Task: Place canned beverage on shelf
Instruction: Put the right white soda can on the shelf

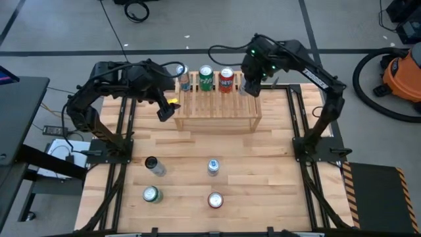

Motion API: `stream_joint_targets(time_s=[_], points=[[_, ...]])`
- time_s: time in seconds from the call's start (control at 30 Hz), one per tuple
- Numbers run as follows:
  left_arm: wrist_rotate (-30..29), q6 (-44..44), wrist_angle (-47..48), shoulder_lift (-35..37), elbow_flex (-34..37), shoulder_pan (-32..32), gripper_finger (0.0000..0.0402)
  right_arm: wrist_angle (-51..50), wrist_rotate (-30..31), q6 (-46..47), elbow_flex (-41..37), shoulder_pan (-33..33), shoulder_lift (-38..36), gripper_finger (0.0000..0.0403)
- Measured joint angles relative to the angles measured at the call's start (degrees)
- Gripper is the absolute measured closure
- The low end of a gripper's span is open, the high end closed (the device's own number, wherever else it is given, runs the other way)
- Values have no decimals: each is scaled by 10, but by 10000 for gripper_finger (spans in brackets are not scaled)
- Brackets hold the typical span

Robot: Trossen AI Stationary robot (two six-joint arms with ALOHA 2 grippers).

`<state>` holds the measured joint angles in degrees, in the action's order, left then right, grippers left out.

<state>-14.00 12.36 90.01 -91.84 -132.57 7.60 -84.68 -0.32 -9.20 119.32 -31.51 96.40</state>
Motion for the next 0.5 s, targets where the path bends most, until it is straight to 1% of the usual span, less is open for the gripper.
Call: stream_joint_targets(time_s=[0.27,0.5], points=[[0,-11,0,1,0,0,12,-24,-30,-34,6,-55,31,126],[0,-24,0,1,0,0,12,-21,-61,-68,6,-77,39,122]])
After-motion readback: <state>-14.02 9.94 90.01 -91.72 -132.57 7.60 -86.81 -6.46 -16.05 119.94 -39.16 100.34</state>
